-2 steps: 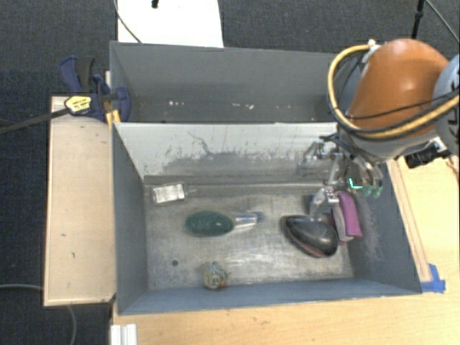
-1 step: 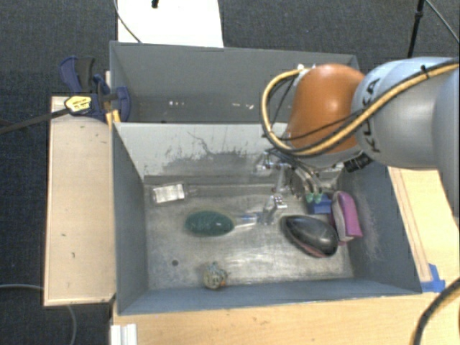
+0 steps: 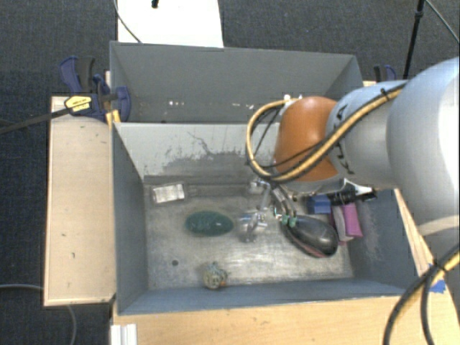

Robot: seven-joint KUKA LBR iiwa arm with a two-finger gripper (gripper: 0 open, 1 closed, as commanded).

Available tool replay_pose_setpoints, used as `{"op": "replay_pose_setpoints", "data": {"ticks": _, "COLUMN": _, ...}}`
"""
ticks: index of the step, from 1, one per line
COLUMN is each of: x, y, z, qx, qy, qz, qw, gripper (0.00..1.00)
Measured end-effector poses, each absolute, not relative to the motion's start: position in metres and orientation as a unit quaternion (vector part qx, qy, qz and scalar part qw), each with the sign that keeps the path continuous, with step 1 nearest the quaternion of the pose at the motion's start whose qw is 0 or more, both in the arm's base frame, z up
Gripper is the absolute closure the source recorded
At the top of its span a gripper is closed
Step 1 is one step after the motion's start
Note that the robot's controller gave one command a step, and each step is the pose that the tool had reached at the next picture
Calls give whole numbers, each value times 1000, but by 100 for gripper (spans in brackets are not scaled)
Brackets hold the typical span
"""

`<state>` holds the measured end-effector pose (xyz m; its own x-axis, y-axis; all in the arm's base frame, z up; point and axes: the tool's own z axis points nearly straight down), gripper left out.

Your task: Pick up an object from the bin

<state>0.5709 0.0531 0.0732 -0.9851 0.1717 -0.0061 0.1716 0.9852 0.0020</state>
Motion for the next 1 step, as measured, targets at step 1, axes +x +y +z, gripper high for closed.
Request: {"op": "replay_pose_setpoints", "data": {"ticks": 1, "x": 573, "y": 54, "z": 75, "qx": 85, "qy": 996, "qz": 2, "qw": 7, "gripper": 100}}
